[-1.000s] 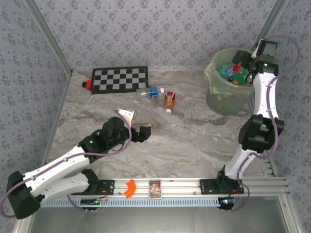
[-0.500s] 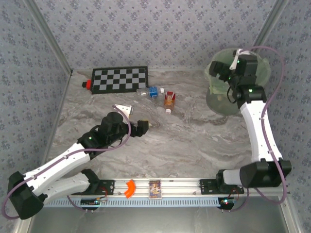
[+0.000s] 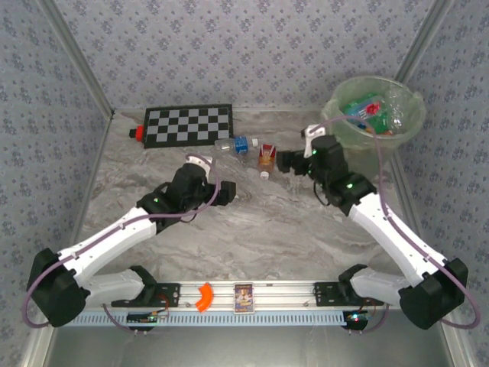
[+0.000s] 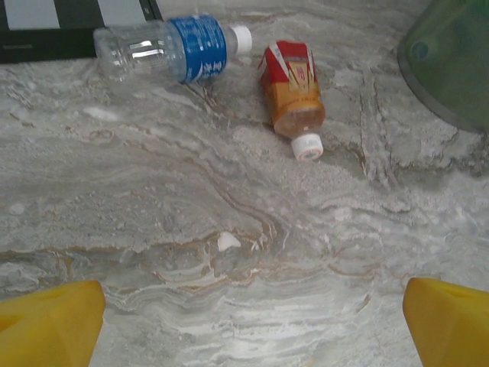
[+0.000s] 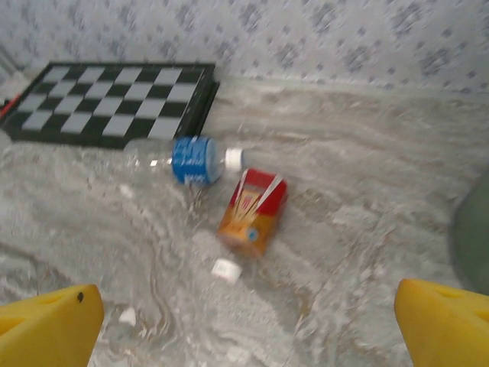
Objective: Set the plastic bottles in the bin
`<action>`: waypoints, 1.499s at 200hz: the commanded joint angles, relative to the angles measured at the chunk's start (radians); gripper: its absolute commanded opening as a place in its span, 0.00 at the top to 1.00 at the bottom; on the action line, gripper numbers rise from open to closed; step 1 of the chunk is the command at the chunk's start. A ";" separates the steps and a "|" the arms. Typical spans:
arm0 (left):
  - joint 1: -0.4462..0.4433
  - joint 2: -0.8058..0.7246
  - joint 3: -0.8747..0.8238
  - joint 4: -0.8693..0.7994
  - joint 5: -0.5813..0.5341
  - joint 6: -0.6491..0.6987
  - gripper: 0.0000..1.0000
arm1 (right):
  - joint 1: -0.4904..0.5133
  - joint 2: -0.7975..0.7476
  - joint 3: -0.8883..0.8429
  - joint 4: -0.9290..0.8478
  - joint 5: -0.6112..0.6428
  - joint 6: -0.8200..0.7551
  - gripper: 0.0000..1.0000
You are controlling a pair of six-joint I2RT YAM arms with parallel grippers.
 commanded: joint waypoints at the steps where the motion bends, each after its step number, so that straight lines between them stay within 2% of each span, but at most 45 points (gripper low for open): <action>1: 0.026 -0.004 0.087 -0.064 0.010 -0.004 0.00 | 0.076 0.023 -0.020 0.079 0.125 0.041 0.00; 59: 0.079 -0.070 0.132 -0.127 0.051 -0.066 0.00 | 0.215 0.312 0.031 0.118 0.318 0.067 0.00; 81: 0.078 -0.107 0.134 -0.160 0.045 -0.052 0.00 | 0.194 0.425 0.085 0.090 0.279 0.158 0.00; 132: 0.079 -0.224 0.076 -0.173 0.025 -0.043 0.00 | 0.102 0.658 0.250 0.036 0.179 0.325 0.27; 162: 0.080 -0.264 0.042 -0.161 0.031 -0.032 0.00 | 0.087 0.775 0.331 0.012 0.141 0.364 0.30; 171: 0.079 -0.272 0.034 -0.159 0.038 -0.032 0.00 | 0.083 0.805 0.357 -0.006 0.134 0.376 0.34; 225: 0.083 -0.304 0.015 -0.147 0.063 -0.004 0.00 | 0.068 0.868 0.371 -0.001 0.124 0.446 0.36; 264: 0.084 -0.348 -0.023 -0.106 0.074 -0.005 0.00 | 0.049 0.893 0.369 0.003 0.098 0.464 0.43; 300: 0.089 -0.367 -0.018 -0.124 0.062 0.003 0.00 | 0.026 0.886 0.351 0.026 0.108 0.485 0.44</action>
